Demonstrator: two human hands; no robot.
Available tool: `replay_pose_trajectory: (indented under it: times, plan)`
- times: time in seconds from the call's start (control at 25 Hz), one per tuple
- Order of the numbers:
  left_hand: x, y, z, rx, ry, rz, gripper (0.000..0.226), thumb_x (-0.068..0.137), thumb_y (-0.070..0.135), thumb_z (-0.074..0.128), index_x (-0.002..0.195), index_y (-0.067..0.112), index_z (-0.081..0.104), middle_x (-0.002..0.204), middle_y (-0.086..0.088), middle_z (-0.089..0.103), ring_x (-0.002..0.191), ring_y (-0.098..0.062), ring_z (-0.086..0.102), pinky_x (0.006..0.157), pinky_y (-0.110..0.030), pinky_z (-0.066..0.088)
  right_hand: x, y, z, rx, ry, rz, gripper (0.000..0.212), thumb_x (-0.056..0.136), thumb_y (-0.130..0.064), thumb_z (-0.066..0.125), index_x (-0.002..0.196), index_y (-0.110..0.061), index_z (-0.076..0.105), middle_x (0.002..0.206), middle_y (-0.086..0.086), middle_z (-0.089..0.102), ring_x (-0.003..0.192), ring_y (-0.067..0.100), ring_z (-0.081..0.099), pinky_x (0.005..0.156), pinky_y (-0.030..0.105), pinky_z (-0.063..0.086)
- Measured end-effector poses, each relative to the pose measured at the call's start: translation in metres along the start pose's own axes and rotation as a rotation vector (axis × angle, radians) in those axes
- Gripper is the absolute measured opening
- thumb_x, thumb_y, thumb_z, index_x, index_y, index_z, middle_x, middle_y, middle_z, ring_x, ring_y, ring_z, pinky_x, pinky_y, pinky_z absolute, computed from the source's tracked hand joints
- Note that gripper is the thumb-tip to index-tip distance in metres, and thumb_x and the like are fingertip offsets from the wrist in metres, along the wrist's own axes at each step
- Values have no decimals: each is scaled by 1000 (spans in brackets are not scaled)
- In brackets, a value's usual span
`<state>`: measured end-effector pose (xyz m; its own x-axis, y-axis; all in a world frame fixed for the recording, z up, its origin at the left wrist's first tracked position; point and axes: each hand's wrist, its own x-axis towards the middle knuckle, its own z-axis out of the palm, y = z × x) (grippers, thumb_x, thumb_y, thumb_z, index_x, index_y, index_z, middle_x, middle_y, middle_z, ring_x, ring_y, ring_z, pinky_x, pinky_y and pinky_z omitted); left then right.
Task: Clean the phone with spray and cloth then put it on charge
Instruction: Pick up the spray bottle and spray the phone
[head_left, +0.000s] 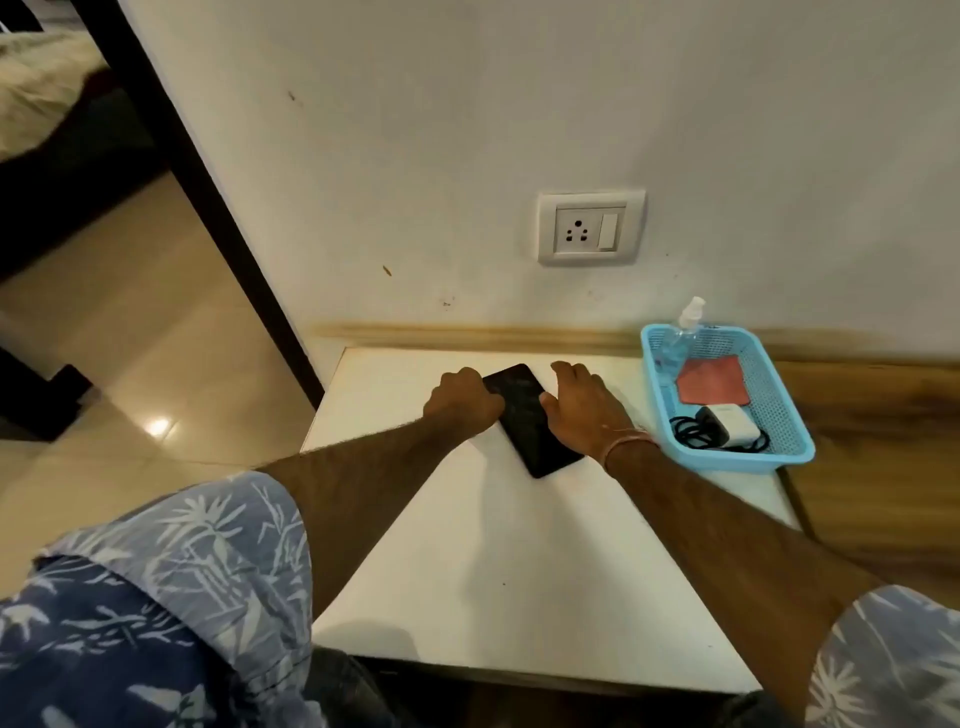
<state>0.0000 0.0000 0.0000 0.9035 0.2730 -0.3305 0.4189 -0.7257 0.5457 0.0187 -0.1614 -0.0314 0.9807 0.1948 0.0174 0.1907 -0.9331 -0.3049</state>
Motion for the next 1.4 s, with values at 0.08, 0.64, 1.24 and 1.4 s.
replay_pose_trajectory:
  times: [0.08, 0.64, 1.24, 1.4]
  plan:
    - [8, -4, 9, -158, -10, -33, 14, 76, 10, 56, 79, -2, 61, 81, -19, 71, 67, -35, 74, 65, -44, 64, 5, 1, 6, 87, -3, 94, 40, 99, -29, 46, 131, -6, 48, 129, 18, 53, 118, 35, 51, 95, 43, 43]
    - [15, -17, 46, -788, 180, -282, 7, 89, 7, 67, 92, 5, 73, 100, -16, 73, 89, -31, 71, 79, -35, 61, 20, -16, 6, 700, -1, 549, 25, 97, -7, 40, 100, 1, 63, 102, 21, 63, 96, 32, 58, 80, 34, 44]
    - [-48, 6, -11, -1414, 91, 145, 13, 97, 13, 63, 103, 8, 73, 97, -5, 74, 84, -20, 69, 80, -36, 60, -50, -56, -63, 1407, 273, 324, 21, 100, -22, 50, 89, -26, 68, 102, 2, 71, 103, 25, 66, 94, 50, 53]
    - [-67, 9, -22, -1453, -5, 208, 17, 98, 22, 60, 106, 12, 71, 107, -10, 72, 97, -30, 70, 86, -45, 60, -64, -61, -74, 1460, 294, 273, 22, 100, -22, 50, 91, -28, 69, 100, -4, 72, 102, 22, 67, 93, 50, 53]
